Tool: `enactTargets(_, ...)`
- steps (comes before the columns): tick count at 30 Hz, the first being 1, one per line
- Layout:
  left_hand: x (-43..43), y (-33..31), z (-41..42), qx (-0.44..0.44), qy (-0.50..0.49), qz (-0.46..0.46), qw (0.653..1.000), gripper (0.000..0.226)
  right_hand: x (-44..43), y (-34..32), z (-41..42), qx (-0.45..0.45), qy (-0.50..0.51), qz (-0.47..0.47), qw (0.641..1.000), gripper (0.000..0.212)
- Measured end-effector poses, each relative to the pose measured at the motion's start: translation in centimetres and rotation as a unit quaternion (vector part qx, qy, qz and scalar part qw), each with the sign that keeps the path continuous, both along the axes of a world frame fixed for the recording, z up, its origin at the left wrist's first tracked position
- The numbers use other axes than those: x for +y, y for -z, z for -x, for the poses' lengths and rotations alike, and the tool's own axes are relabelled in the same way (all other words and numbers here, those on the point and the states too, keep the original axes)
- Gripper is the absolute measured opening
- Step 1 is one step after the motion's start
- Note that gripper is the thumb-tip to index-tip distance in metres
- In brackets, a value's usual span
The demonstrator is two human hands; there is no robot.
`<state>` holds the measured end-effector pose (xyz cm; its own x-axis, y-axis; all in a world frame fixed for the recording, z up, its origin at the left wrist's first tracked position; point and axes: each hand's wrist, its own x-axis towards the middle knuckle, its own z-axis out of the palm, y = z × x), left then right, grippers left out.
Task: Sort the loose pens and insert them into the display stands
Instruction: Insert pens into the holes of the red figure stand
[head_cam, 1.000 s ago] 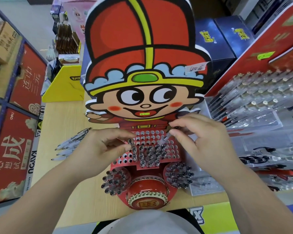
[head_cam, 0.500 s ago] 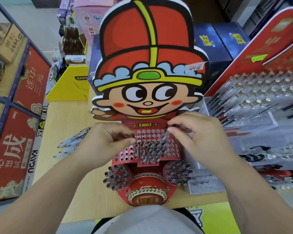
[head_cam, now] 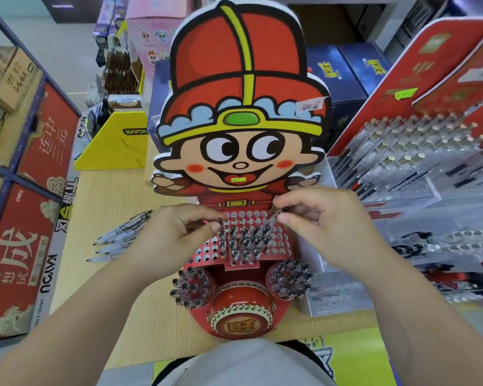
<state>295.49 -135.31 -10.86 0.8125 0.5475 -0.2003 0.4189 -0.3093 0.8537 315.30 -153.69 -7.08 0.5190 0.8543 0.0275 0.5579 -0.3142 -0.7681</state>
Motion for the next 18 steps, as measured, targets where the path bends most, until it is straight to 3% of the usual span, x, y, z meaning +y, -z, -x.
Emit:
enactTargets(10, -2.6, -1.7, -0.1, -0.016, -0.017, -0.007, 1.0, 0.02, -0.5, 1.5, -0.5, -0.093, -0.01, -0.009, 0.996, 0.019)
enactTargets(18, -4.0, -1.9, -0.2, 0.009, -0.044, -0.03, 0.999, 0.024, 0.2, 2.5, -0.3, -0.039, -0.062, -0.002, 0.997, 0.026)
